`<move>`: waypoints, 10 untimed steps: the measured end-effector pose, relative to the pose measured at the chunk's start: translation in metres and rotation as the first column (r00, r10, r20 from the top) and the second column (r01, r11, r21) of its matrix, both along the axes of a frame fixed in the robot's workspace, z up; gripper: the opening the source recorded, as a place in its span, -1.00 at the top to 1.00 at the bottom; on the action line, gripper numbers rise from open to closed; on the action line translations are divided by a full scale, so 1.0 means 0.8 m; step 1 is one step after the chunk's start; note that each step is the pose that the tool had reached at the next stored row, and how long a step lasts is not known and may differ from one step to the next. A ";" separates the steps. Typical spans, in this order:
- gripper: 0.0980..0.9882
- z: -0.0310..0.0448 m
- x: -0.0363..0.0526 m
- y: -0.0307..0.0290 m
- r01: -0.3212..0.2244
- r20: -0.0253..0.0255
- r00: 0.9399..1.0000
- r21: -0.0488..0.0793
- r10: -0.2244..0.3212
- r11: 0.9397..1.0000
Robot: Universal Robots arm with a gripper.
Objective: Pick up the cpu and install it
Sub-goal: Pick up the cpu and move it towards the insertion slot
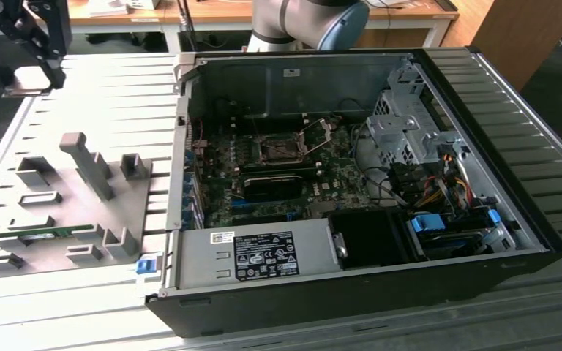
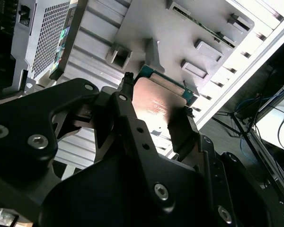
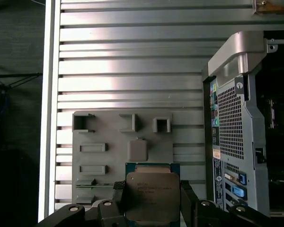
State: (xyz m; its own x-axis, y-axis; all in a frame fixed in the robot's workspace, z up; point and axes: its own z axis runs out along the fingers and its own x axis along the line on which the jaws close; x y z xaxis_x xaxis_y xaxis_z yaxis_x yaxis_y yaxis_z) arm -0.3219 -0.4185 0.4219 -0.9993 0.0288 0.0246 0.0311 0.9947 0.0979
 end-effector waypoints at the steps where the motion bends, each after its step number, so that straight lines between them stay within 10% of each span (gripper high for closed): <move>1: 0.00 0.0000 0.003 0.0000 0.000 0.000 1.000 0.000 0.000 1.000; 10: 0.00 0.0000 0.025 0.0000 0.000 0.000 1.000 0.000 0.000 1.000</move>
